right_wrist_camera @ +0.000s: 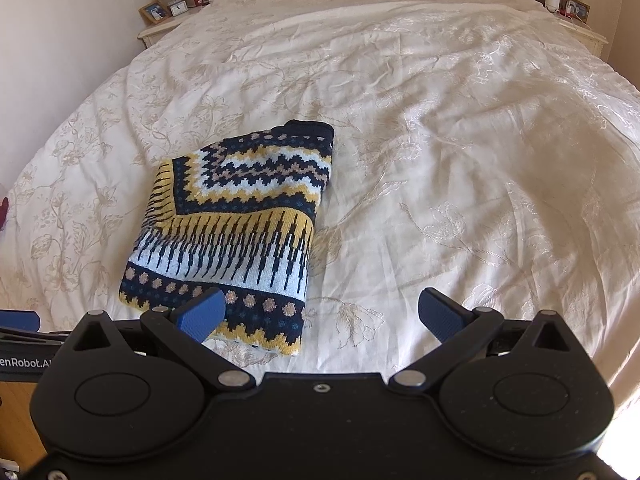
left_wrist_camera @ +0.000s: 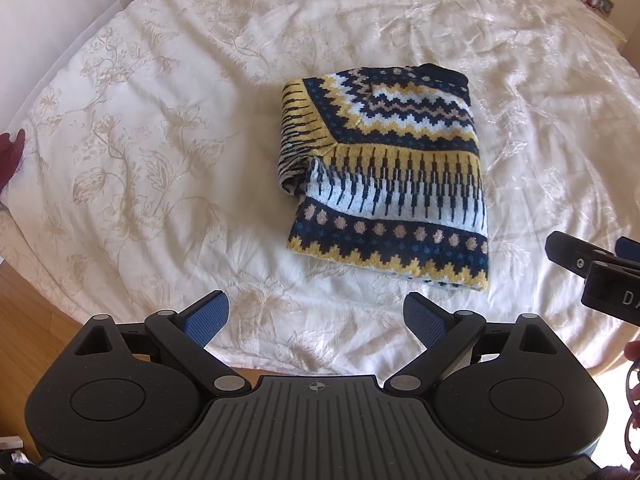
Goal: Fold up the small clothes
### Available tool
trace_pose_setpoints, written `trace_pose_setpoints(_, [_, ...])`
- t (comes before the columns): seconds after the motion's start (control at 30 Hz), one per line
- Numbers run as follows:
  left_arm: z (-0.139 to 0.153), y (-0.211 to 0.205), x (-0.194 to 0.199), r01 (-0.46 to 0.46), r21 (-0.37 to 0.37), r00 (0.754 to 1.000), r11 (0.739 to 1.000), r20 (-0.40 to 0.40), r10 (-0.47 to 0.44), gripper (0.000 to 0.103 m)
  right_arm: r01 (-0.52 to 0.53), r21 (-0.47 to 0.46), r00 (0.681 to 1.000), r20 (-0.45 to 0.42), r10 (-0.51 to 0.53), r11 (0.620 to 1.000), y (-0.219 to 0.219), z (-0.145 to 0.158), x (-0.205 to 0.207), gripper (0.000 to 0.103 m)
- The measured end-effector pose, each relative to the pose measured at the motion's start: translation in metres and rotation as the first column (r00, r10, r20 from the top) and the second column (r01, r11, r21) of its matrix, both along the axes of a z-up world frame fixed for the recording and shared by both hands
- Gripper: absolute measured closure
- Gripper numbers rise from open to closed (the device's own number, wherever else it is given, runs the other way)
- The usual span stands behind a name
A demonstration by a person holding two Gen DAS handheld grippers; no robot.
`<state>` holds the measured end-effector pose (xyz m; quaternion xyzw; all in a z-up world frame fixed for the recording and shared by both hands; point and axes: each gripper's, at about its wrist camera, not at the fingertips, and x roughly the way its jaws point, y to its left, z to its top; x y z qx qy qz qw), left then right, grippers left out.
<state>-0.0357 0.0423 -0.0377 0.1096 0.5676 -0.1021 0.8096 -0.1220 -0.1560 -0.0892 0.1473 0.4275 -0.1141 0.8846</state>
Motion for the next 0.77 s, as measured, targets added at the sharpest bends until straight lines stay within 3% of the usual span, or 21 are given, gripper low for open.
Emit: trace_pose_setpoints(0.77, [-0.0004,-0.0045,0.0086,0.007,-0.022,1.0,1.0,-0.003,-0.007,0.008,0.009,0.014,1.0,-0.014,-0.009,1.0,-0.003,-0.004,0.0079,0.001])
